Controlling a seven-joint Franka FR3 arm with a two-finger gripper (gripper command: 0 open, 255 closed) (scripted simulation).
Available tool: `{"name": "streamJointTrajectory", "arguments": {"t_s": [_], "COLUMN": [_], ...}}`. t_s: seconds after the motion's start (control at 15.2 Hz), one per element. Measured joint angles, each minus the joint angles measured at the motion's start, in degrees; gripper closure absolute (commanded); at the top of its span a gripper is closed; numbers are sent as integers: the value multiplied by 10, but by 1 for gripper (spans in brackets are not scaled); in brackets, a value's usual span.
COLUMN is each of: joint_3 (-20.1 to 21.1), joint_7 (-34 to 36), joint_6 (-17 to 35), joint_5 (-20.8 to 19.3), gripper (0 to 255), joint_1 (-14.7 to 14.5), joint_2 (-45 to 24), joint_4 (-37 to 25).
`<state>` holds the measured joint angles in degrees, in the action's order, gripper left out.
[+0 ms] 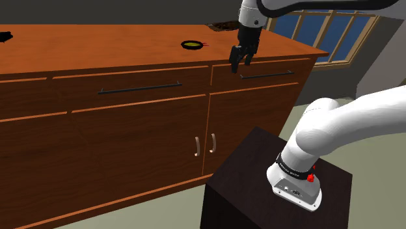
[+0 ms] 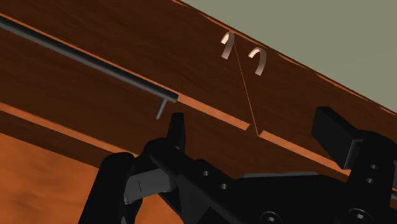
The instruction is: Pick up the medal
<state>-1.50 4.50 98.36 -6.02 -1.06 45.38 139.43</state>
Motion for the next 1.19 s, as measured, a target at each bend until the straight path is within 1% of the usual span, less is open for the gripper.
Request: {"name": "streamJointTrajectory", "arguments": {"t_s": [0.07,0.13,0.4,0.53,0.92,1.19], "joint_3": [0,-6,-38,-50,-80,-87], "joint_7": [0,-12,-96,-141,-291,-390], "joint_6": [0,-6,-49,-76,-172,-247], "joint_5": [0,-4,-24,-32,-51,-61], "gripper": [0,0,0,0,0,0], "joint_1": [0,-1,-10,-17,-27,-25], "joint_2": [0,-13,-118,-177,-362,-504], "joint_4": [0,-14,-122,-186,-403,-580]}}
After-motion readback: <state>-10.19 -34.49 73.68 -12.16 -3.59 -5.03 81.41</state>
